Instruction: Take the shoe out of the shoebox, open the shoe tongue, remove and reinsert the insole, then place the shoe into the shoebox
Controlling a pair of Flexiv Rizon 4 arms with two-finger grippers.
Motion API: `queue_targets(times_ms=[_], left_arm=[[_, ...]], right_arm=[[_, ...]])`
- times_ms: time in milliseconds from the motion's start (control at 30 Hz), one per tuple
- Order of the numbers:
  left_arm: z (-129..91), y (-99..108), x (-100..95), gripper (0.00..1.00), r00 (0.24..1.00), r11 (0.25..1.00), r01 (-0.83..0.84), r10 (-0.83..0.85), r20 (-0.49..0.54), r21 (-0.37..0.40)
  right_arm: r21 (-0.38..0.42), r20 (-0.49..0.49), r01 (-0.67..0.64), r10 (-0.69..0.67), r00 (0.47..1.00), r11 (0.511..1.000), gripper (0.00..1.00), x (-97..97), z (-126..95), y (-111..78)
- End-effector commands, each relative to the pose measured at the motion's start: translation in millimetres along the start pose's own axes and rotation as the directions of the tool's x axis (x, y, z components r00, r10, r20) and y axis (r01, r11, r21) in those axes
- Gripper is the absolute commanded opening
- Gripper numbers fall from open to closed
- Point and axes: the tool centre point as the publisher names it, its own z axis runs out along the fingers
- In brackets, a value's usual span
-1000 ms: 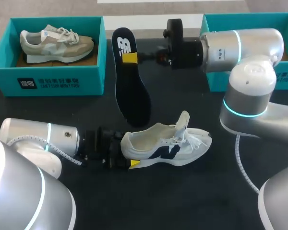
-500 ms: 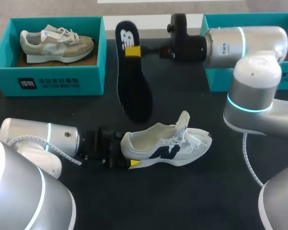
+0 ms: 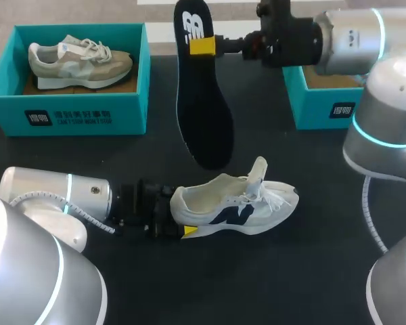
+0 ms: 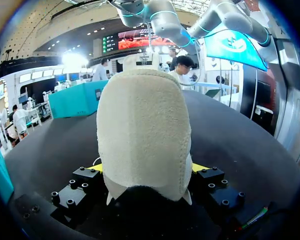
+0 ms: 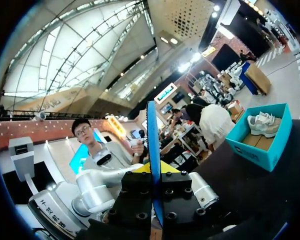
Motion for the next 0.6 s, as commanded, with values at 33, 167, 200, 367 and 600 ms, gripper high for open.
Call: queue_targets(times_ms=[33, 167, 200, 367, 600], left_arm=[[0.2, 0.9, 1.4, 0.00, 1.000, 1.000, 0.000, 0.000, 0.000, -0.003], [0.2, 0.9, 1.4, 0.00, 1.000, 1.000, 0.000, 0.000, 0.000, -0.003], [0.2, 0.9, 1.4, 0.00, 1.000, 1.000, 0.000, 0.000, 0.000, -0.003], [0.2, 0.9, 1.4, 0.00, 1.000, 1.000, 0.000, 0.000, 0.000, -0.003], [0.2, 0.9, 1.4, 0.00, 1.000, 1.000, 0.000, 0.000, 0.000, -0.003]], right_arm=[[0.029, 0.025, -0.004, 0.003, 1.000, 1.000, 0.00, 11.1, -4.9, 2.4], [0.029, 0.025, -0.004, 0.003, 1.000, 1.000, 0.00, 11.1, -4.9, 2.4], [0.029, 0.025, -0.004, 0.003, 1.000, 1.000, 0.00, 11.1, -4.9, 2.4], [0.029, 0.025, -0.004, 0.003, 1.000, 1.000, 0.00, 11.1, -4.9, 2.4], [0.033, 0.006, -0.034, 0.033, 0.999, 0.999, 0.00, 27.9, -6.0, -7.2]])
